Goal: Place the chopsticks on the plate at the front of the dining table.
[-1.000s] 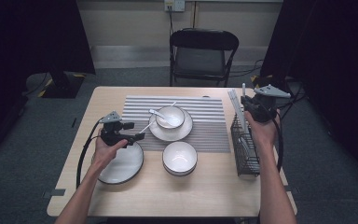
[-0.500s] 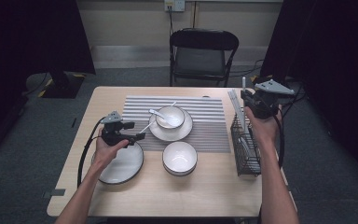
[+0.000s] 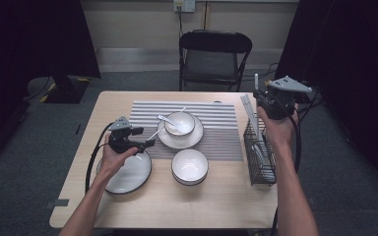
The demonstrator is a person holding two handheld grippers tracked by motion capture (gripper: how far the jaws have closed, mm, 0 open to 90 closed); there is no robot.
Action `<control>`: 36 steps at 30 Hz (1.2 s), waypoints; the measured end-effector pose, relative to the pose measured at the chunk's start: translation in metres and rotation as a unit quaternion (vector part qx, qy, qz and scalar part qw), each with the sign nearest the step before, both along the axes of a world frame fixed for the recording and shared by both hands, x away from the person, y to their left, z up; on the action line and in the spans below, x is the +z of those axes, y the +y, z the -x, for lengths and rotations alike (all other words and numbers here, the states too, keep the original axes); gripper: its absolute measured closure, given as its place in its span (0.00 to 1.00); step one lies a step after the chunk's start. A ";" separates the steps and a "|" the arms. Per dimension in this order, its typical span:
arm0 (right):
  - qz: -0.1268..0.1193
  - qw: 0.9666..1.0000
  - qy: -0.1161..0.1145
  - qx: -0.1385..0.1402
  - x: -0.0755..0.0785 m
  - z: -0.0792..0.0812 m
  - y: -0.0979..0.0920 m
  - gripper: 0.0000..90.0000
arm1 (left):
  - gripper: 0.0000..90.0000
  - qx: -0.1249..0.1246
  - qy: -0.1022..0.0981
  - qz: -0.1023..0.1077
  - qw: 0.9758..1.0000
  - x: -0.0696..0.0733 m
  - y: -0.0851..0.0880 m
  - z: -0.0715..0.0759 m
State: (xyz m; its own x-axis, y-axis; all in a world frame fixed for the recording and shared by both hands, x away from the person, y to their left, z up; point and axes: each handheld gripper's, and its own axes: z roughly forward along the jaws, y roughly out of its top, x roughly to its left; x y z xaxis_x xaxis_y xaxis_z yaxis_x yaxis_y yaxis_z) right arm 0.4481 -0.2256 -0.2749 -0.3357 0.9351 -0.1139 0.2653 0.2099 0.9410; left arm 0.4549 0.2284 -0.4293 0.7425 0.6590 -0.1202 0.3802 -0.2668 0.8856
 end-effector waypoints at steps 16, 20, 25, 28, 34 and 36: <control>-0.009 0.998 -0.026 0.052 0.025 0.005 0.035 0.95 | 0.28 -0.007 -0.002 0.013 1.000 0.002 0.000 0.001; -0.021 0.997 -0.019 0.070 0.018 0.003 0.046 0.95 | 0.27 -0.006 -0.011 0.006 1.000 0.004 -0.001 0.003; -0.044 0.995 -0.014 0.089 0.012 0.000 0.056 0.95 | 0.27 -0.010 -0.014 0.001 1.000 0.007 -0.002 0.003; -0.058 0.993 -0.012 0.100 0.010 -0.001 0.061 0.95 | 0.29 -0.013 -0.018 -0.004 1.000 0.009 -0.004 0.004; -0.073 0.990 -0.010 0.122 0.006 -0.001 0.076 0.95 | 0.33 -0.022 -0.020 0.000 1.000 0.010 -0.007 0.006; -0.073 0.989 -0.011 0.125 0.004 -0.001 0.082 0.95 | 0.35 -0.029 -0.017 -0.001 0.999 0.011 -0.008 0.005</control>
